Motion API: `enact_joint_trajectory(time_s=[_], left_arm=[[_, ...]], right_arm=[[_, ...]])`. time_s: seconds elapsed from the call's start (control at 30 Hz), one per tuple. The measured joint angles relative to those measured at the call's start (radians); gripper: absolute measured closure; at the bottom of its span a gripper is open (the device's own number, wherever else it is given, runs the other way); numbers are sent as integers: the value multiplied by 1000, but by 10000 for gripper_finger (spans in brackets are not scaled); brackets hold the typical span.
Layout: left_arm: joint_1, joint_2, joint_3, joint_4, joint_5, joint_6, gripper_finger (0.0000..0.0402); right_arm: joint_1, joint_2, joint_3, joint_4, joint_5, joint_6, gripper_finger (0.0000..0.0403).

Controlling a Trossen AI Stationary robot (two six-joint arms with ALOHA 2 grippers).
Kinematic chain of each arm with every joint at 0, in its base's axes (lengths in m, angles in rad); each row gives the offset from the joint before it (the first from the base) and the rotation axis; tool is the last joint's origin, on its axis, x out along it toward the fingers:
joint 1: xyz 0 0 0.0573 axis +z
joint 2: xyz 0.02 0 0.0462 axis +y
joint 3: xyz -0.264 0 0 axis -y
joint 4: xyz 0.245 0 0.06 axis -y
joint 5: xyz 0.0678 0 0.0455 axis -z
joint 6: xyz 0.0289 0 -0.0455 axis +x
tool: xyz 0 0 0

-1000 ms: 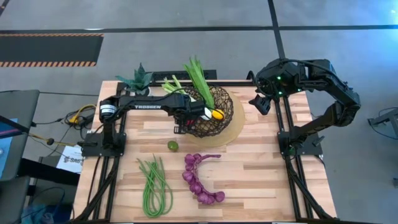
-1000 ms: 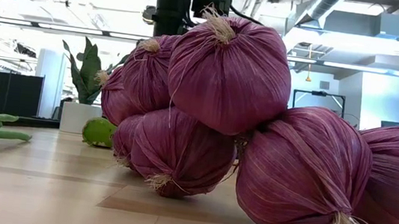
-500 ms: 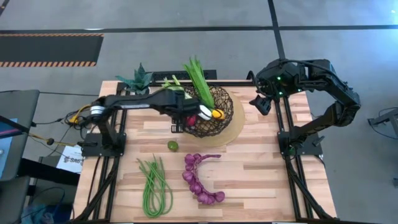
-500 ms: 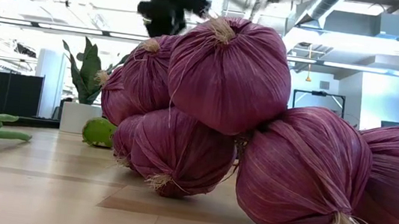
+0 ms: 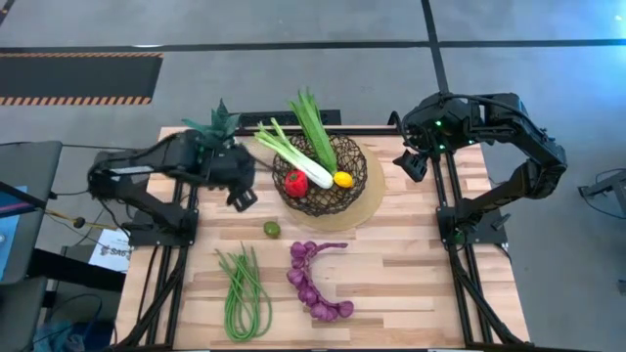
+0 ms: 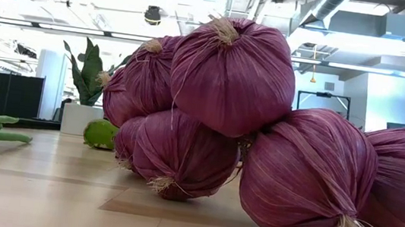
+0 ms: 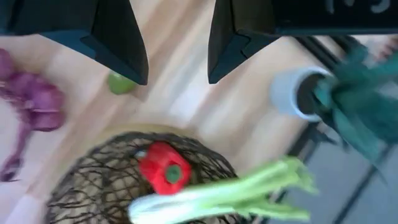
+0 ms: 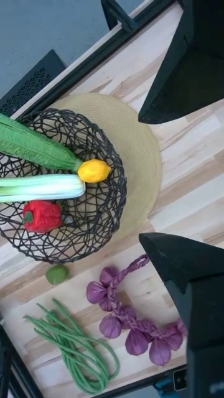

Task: Build produce basket
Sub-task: Put the string beans into the basket

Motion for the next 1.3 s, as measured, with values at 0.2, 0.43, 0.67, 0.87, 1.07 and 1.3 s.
enact_joint_trajectory(time_s=[0.2,0.43,0.67,0.87,1.07,1.3], left_arm=[[-176,-31,-137,0,-10,-288,248],[-342,-24,-389,14,-22,-671,248],[-450,-23,-613,186,80,-992,248],[-445,-24,-687,266,83,-988,248],[-394,-24,-690,331,127,-833,248],[-378,-24,-690,333,170,-914,248]], right_arm=[[0,0,0,0,0,-3,85],[0,0,0,-1,0,-22,85],[0,0,0,-3,0,-75,85],[0,0,0,-3,0,-110,85],[0,0,0,-3,-1,-151,85],[0,0,0,-3,-1,-188,85]])
